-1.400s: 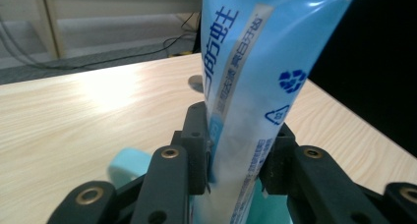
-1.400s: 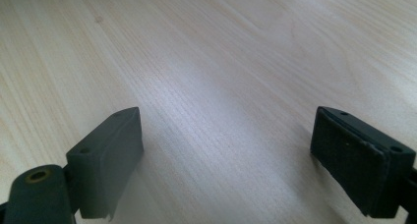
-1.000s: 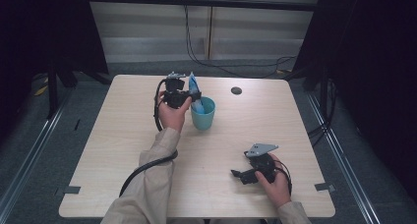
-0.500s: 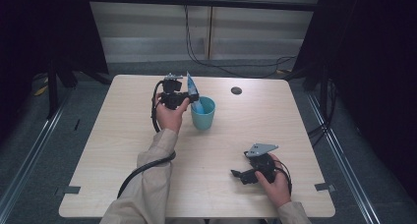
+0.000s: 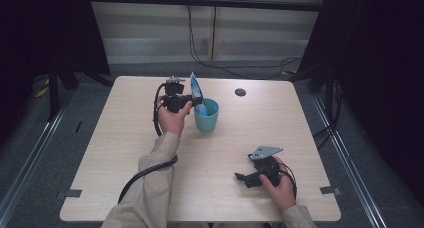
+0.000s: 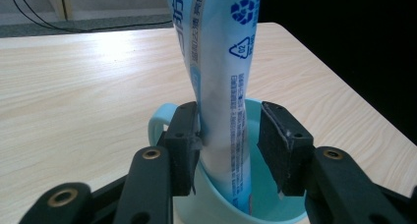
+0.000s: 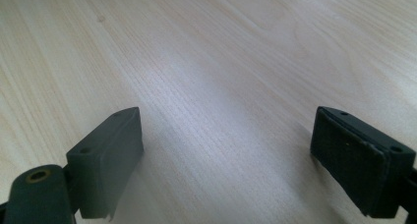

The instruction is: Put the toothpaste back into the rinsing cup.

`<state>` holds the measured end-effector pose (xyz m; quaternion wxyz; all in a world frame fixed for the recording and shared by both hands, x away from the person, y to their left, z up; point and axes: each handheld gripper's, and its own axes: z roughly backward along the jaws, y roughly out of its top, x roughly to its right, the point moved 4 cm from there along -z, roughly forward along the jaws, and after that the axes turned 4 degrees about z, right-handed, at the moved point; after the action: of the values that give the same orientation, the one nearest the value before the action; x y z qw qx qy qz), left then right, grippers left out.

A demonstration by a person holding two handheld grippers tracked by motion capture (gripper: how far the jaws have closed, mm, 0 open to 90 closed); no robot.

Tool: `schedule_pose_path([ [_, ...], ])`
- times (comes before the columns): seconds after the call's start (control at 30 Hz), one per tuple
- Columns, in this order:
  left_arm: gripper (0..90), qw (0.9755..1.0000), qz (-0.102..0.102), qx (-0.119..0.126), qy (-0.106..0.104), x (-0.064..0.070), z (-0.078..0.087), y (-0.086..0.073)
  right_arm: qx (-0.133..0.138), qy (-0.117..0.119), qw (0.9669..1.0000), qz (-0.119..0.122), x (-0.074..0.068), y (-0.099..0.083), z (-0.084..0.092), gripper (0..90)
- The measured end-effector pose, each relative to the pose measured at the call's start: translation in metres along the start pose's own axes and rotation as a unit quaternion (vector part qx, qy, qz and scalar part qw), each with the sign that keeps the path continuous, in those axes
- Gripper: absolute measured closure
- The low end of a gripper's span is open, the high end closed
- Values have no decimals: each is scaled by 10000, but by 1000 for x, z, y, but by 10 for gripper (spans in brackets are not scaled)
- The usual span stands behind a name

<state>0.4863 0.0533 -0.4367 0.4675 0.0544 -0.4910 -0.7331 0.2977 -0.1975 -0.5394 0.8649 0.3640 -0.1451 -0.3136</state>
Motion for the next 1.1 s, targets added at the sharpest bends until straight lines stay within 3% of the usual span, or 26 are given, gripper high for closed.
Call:
schedule_pose_path([
  [0.4,447,10000,-5,60,15,-3,12,-2,6,29,10000,29,0,0,0,119],
  [0.8,286,9999,-143,36,74,-6,23,-8,-1,40,10000,25,-1,0,0,119],
  [1.1,256,9997,-210,-38,77,-6,30,-15,-1,50,10000,51,-1,0,0,119],
])
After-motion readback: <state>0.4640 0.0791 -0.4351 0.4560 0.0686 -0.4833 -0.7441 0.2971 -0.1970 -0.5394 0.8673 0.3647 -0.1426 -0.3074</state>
